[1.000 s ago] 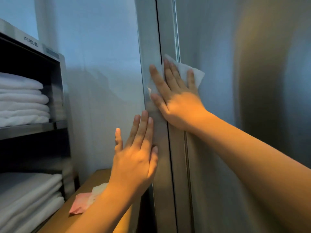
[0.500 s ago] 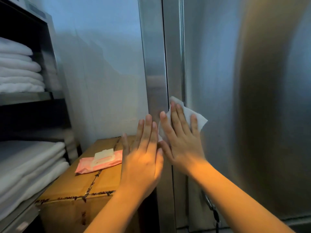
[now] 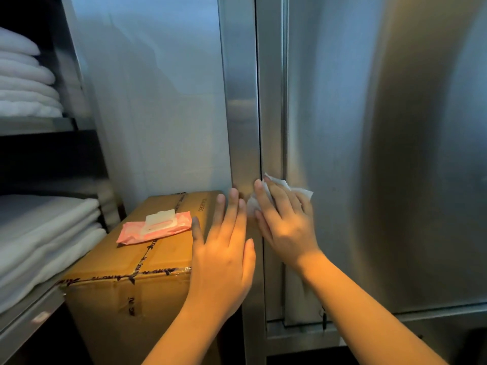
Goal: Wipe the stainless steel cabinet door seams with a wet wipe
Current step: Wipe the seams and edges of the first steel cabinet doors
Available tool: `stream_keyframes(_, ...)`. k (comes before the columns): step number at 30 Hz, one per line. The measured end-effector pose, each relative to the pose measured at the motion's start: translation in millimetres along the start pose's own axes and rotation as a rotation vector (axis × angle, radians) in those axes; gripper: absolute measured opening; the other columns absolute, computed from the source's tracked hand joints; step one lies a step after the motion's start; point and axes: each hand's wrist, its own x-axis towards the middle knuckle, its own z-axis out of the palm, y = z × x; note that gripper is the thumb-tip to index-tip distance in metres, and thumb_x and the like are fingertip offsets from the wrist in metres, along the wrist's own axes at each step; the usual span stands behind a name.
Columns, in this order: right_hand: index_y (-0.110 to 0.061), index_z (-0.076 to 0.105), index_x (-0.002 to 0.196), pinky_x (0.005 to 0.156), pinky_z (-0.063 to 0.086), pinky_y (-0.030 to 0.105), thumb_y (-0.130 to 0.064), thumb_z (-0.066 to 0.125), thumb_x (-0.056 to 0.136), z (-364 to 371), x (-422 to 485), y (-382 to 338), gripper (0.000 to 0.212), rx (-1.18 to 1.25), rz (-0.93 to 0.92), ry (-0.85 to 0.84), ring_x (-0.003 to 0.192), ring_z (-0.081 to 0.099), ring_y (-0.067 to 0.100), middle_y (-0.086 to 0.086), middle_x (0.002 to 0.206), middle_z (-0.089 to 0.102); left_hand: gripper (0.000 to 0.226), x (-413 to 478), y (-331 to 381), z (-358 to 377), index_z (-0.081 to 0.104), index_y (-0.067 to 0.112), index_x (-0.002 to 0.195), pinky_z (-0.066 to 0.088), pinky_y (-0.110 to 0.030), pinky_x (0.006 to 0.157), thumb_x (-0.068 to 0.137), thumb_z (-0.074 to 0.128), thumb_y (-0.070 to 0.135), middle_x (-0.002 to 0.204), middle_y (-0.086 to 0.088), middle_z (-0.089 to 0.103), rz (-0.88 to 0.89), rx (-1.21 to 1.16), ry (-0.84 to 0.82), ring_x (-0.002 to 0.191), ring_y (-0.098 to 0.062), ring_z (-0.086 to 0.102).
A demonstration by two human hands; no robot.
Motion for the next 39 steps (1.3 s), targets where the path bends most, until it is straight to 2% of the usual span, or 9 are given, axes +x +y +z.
stream_keyframes(2,-0.004,0.045,0.126,0.069,0.052,0.035,-0.02,0.045,0.097,-3,-1,3,0.033,0.025,-0.035,0.011,0.096,0.066,0.027,0.017,0.107,0.067,0.056,-3,3,-3,0.036,0.004,0.138,0.018,-0.066,0.095,0.087,0.034,0.028,0.147,-0.013,0.028,0.001,-0.018,-0.005,0.134,-0.037,0.023)
stream_keyframes(7,0.003,0.047,0.123,0.056,0.053,0.037,-0.006,0.06,0.085,-12,-10,10,0.041,0.109,-0.087,-0.08,0.073,0.066,0.028,0.016,0.089,0.069,0.056,-10,7,-11,0.033,0.005,0.139,0.017,-0.067,0.097,0.088,0.032,0.029,0.148,-0.013,0.028,-0.02,-0.055,-0.034,0.135,-0.037,0.022)
stream_keyframes(10,0.009,0.062,0.111,0.052,0.053,0.036,-0.004,0.057,0.086,-22,-11,6,0.029,0.13,-0.024,-0.099,0.065,0.063,0.028,0.016,0.08,0.067,0.057,-16,9,-16,0.035,0.005,0.139,0.014,-0.065,0.098,0.089,0.031,0.03,0.148,-0.013,0.027,-0.031,-0.054,-0.065,0.135,-0.036,0.021)
stream_keyframes(12,0.011,0.062,0.109,0.051,0.052,0.036,-0.005,0.052,0.089,-30,-11,1,0.028,0.154,0.028,-0.112,0.063,0.062,0.028,0.016,0.079,0.066,0.057,-22,10,-20,0.037,0.004,0.139,0.012,-0.064,0.098,0.089,0.031,0.03,0.148,-0.013,0.028,-0.031,-0.057,-0.073,0.135,-0.036,0.022)
stream_keyframes(17,0.011,0.059,0.113,0.058,0.054,0.034,-0.004,0.05,0.087,-58,-19,-14,0.032,0.236,0.174,-0.137,0.072,0.062,0.029,0.017,0.087,0.066,0.056,-37,18,-28,0.04,0.004,0.138,0.011,-0.065,0.095,0.088,0.031,0.029,0.147,-0.013,0.03,-0.033,-0.119,-0.064,0.134,-0.037,0.02)
stream_keyframes(20,0.008,0.058,0.117,0.066,0.052,0.028,-0.008,0.049,0.088,-77,-31,-23,0.034,0.252,0.291,-0.16,0.079,0.062,0.025,0.015,0.091,0.065,0.056,-50,25,-28,0.037,0.005,0.139,0.01,-0.065,0.095,0.089,0.031,0.028,0.148,-0.012,0.029,-0.031,-0.195,-0.073,0.135,-0.037,0.02)
stream_keyframes(24,0.007,0.061,0.114,0.067,0.054,0.03,-0.005,0.054,0.088,-101,-47,-31,0.03,0.21,0.363,-0.204,0.08,0.063,0.025,0.014,0.092,0.066,0.056,-69,38,-23,0.039,0.004,0.138,0.01,-0.063,0.096,0.088,0.031,0.027,0.148,-0.011,0.028,-0.032,-0.283,-0.133,0.135,-0.036,0.02)
stream_keyframes(30,0.007,0.061,0.114,0.071,0.053,0.034,-0.009,0.047,0.089,-150,-69,-19,0.033,0.104,0.407,-0.235,0.082,0.063,0.026,0.014,0.092,0.065,0.056,-69,75,-21,0.043,0.002,0.136,0.025,-0.065,0.097,0.088,0.031,0.027,0.147,-0.014,0.032,0.035,-0.387,-0.225,0.135,-0.037,0.025)
stream_keyframes(39,0.005,0.063,0.111,0.074,0.054,0.032,-0.009,0.048,0.088,-244,-111,45,0.03,-0.083,0.519,-0.221,0.083,0.065,0.025,0.014,0.092,0.065,0.052,-59,184,-15,0.052,-0.001,0.128,0.037,-0.061,0.092,0.085,0.035,0.022,0.14,-0.015,0.044,0.189,-0.554,-0.178,0.128,-0.036,0.041)
